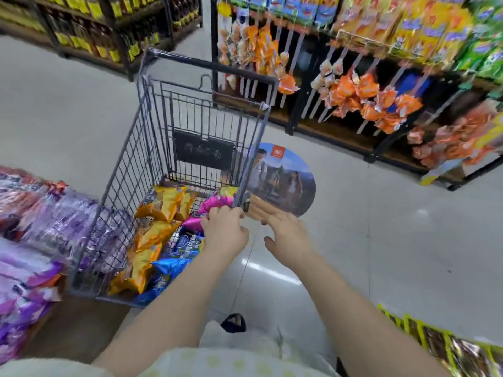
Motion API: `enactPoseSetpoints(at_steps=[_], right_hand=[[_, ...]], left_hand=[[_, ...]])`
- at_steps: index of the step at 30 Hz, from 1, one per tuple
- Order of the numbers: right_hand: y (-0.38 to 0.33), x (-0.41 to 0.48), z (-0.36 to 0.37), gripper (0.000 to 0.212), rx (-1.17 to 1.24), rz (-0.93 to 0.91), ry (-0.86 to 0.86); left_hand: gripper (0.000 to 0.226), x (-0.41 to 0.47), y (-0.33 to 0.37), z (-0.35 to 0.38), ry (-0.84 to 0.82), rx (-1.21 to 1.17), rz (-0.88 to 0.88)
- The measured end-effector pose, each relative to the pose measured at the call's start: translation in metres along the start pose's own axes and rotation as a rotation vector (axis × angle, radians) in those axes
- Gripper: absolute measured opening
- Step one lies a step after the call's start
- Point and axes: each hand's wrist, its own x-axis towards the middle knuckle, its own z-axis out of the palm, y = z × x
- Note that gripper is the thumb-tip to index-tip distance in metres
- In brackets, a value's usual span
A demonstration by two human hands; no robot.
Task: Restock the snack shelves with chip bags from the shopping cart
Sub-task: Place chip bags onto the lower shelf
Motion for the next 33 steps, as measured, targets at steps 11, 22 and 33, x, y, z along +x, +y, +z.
enactPoseSetpoints(at_steps=[11, 22, 33], right_hand=[[-0.030, 0.191, 0.005, 0.036, -0.009, -0.345, -0.161], [-0.048, 0.365, 0.048, 0.038, 0.101, -0.632, -0.630], [-0.060, 0.417, 0.160, 0.039, -0.046, -0.372, -1.079]], left_hand=[[0.034, 0.108, -0.062, -0.005, -0.022, -0.002, -0.386], [0.038, 0.191, -0.096, 0.023, -0.103, -0.218, -0.997], [0.041, 0.217, -0.097, 0.127, -0.175, -0.725, -1.383]])
